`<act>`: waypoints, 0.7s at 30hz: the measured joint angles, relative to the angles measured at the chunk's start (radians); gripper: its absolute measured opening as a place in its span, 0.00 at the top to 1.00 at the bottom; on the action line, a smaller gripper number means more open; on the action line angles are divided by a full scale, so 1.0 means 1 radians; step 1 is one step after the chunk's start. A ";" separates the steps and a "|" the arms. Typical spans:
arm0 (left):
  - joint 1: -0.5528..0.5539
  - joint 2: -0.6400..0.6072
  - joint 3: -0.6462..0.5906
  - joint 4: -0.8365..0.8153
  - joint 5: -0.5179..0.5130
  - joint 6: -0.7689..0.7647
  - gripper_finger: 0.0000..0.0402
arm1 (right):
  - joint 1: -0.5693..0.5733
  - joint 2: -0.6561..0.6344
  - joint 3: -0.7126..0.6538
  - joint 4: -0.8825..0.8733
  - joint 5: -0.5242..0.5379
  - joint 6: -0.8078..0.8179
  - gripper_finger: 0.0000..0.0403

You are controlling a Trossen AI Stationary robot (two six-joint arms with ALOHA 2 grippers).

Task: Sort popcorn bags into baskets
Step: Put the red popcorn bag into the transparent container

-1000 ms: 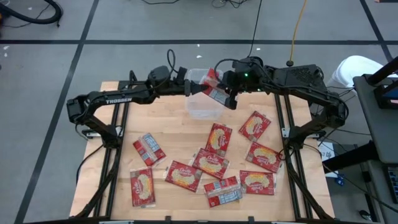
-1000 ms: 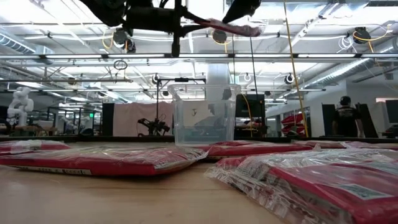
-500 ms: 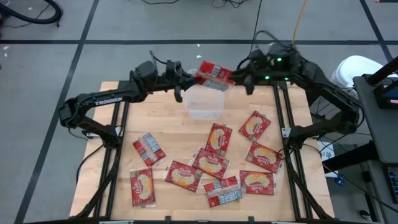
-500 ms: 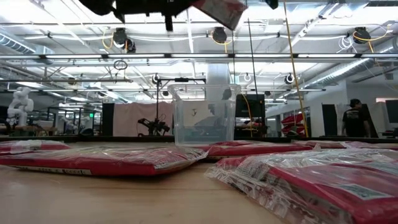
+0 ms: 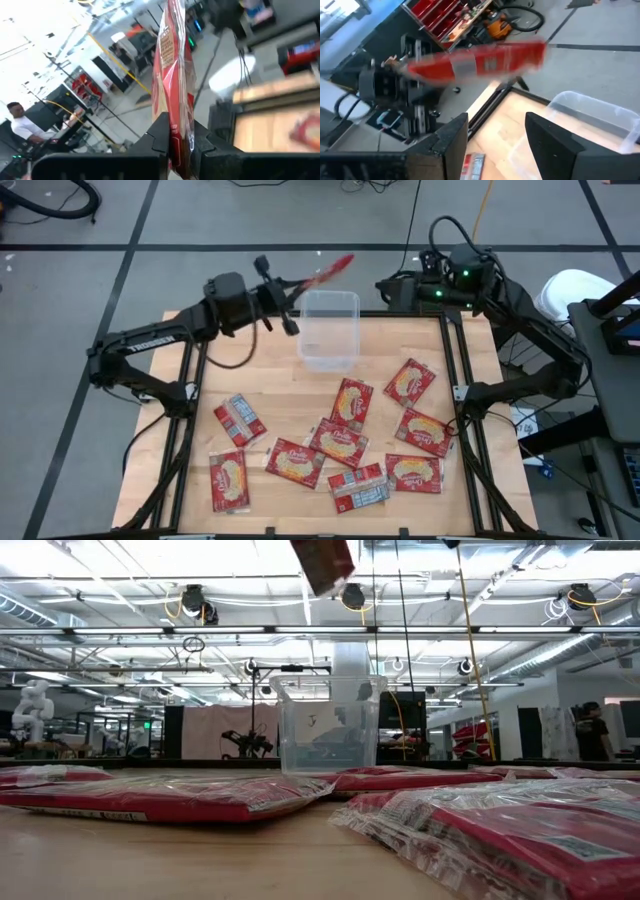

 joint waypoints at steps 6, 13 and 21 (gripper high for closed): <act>-0.058 -0.002 -0.001 0.013 -0.054 0.172 0.91 | -0.008 0.029 0.000 -0.005 0.004 0.002 0.52; -0.103 0.008 -0.001 -0.059 -0.195 0.382 0.93 | -0.007 0.068 0.000 -0.003 0.004 0.059 0.52; -0.082 0.088 -0.002 -0.142 -0.192 0.285 0.92 | -0.008 0.097 -0.002 -0.008 0.007 0.084 0.52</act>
